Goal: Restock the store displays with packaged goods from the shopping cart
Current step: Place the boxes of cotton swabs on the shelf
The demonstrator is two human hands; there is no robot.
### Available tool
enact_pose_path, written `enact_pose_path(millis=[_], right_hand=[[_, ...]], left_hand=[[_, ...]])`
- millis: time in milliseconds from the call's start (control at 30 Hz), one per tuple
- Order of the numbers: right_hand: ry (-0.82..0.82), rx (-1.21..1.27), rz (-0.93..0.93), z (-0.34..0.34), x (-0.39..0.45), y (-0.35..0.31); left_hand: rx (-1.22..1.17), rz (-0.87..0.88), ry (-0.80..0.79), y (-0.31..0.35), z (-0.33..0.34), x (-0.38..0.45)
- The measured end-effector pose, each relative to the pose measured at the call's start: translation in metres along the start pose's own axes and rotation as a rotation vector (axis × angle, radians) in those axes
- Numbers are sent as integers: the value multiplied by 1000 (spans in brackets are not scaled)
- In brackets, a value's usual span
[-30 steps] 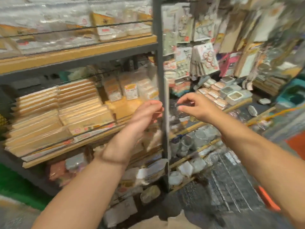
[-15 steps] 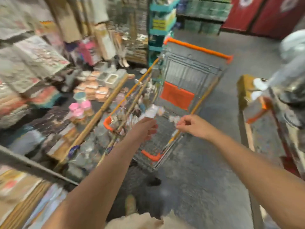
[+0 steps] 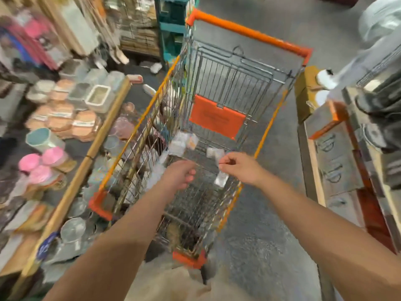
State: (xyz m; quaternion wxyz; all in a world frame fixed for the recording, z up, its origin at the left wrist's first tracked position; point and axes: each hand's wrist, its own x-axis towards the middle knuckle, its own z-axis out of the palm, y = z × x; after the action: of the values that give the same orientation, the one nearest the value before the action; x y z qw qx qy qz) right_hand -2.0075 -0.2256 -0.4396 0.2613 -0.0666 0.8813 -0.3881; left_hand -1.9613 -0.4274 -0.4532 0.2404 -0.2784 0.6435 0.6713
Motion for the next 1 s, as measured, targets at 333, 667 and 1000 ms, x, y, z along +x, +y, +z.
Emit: enact_pose_path(millis=[333, 667, 1000], right_hand=[[367, 403, 773, 91, 173, 91], [404, 399, 1105, 159, 230, 196], [345, 205, 1153, 177, 242, 211]], left_hand=[[99, -254, -120, -38, 0, 183], [-17, -453, -45, -121, -13, 245], [35, -432, -28, -130, -21, 272]])
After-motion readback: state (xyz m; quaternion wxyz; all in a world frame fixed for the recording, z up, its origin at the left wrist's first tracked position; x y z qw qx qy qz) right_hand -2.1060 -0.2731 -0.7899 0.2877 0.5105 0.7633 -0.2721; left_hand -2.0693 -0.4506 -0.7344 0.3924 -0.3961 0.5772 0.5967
